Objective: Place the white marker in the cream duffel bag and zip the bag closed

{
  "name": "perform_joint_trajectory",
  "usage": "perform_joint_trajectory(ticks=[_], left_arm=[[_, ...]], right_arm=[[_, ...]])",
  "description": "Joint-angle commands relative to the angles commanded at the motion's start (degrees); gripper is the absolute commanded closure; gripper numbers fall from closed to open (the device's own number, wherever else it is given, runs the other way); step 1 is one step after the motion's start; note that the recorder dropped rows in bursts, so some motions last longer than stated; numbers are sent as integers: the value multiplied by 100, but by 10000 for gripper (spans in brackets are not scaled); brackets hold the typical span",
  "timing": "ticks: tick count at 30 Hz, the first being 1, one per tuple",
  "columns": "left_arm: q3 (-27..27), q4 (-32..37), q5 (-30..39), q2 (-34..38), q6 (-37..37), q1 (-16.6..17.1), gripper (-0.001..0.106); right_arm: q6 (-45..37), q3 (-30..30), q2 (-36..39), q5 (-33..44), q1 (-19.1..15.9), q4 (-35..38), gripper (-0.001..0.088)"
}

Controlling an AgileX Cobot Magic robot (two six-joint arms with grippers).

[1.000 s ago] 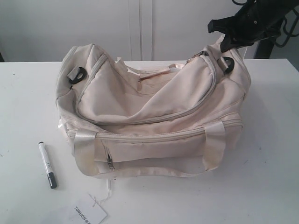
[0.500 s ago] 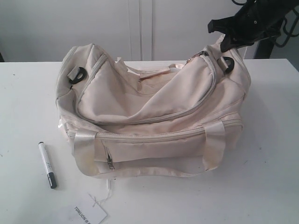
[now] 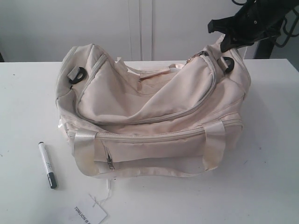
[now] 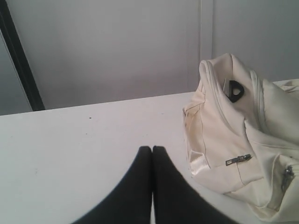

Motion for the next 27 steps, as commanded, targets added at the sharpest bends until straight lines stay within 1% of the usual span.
perform_joint_trajectory(ticks=[5, 12, 17, 21, 27], left_arm=[[-832, 0, 38, 1072, -11, 0, 1053], [-2269, -12, 354, 2857, -11, 0, 1053], [-3090, -12, 423, 3865, 37, 0, 1053], [-3486, -12, 428, 4350, 88, -163, 1053], [-3862, -12, 415, 4825, 296, -620, 1053]], right_arm=[[0, 0, 0, 0, 0, 0, 868], [0, 0, 0, 0, 0, 0, 868], [0, 0, 0, 0, 0, 0, 868], [0, 0, 0, -11, 0, 0, 868], [0, 0, 0, -11, 0, 0, 868]])
